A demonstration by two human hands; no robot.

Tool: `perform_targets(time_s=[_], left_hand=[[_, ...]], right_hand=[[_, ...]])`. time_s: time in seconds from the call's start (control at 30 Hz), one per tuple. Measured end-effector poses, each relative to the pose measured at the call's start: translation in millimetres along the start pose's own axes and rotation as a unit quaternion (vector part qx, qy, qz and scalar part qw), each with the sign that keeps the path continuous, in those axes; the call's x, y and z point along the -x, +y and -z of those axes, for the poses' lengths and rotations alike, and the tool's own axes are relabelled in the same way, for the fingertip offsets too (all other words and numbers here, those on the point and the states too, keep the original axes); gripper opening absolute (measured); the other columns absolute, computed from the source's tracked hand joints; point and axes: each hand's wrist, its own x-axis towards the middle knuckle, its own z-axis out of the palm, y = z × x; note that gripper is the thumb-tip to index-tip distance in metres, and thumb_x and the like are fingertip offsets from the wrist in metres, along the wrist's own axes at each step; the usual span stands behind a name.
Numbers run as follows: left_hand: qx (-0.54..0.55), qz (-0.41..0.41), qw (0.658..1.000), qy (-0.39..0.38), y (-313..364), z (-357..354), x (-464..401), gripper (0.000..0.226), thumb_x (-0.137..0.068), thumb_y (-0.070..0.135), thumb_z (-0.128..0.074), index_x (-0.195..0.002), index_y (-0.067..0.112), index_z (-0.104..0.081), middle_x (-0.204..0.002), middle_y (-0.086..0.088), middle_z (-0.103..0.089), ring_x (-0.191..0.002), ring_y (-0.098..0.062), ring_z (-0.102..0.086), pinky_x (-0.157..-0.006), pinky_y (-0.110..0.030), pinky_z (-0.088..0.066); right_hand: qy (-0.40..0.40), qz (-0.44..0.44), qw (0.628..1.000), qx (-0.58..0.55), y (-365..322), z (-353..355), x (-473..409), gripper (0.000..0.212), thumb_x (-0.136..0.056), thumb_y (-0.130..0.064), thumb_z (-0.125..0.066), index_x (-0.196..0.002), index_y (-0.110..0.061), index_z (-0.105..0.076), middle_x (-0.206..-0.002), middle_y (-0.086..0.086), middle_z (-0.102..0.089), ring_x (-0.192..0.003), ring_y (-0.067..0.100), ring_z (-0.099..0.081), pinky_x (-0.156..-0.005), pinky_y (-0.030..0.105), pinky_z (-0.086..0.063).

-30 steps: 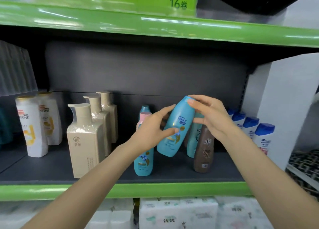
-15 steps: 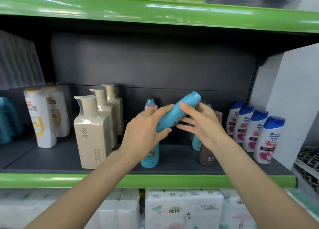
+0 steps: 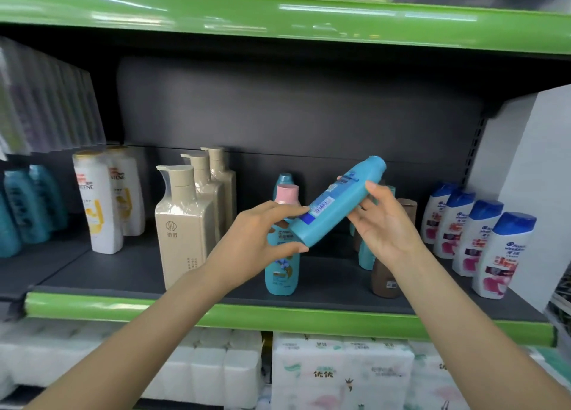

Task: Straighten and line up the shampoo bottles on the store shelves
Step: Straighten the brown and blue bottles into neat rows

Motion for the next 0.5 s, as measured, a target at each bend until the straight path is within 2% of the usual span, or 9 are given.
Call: perform_targets(time_s=[0.1,0.27,0.4,0.5], left_hand=[[-0.003,-0.003,1.0,-0.002,3.1,-1.1,1.2,0.057,-0.073,0.034,-0.075,-0.126,0.032,-0.053,-0.113,0.014,-0.055,-0.101,0.001,-0.054,-0.091,-0.021,-0.047],[-0.027,0.001,1.0,0.006,5.3,-1.7,1.9,0.058,-0.076,0.037,-0.072,-0.13,0.03,-0.051,-0.117,0.011,-0.054,-0.101,-0.003,-0.054,-0.091,-0.03,-0.05],[-0.116,-0.01,0.993,0.03,14.8,-4.9,-2.7,0.059,-0.079,0.041,-0.066,-0.133,0.025,-0.046,-0.113,0.011,-0.05,-0.089,-0.003,-0.046,-0.081,-0.024,-0.046],[-0.11,0.009,0.994,0.026,15.9,-6.4,-10.3,0.059,-0.081,0.038,-0.065,-0.135,0.025,-0.044,-0.11,0.008,-0.052,-0.09,-0.009,-0.051,-0.082,-0.026,-0.046]], right_hand=[[-0.002,-0.007,1.0,0.004,2.4,0.6,-0.2,0.034,-0.084,-0.017,-0.057,-0.116,-0.008,-0.056,-0.128,0.018,-0.059,-0.119,0.03,-0.057,-0.096,0.039,-0.05],[0.002,-0.002,1.0,-0.007,-0.3,-2.4,-1.6,0.035,-0.079,-0.017,-0.06,-0.114,-0.009,-0.056,-0.121,0.016,-0.062,-0.11,0.026,-0.063,-0.089,0.036,-0.055],[0.003,0.009,1.0,0.006,0.9,-6.5,-1.9,0.017,-0.085,-0.013,-0.058,-0.101,-0.009,-0.059,-0.107,0.013,-0.066,-0.095,0.022,-0.069,-0.077,0.032,-0.058],[-0.007,0.023,0.998,0.061,-1.9,-8.7,-3.2,0.026,-0.08,-0.018,-0.063,-0.105,-0.009,-0.059,-0.108,0.011,-0.066,-0.096,0.021,-0.07,-0.078,0.033,-0.058]])
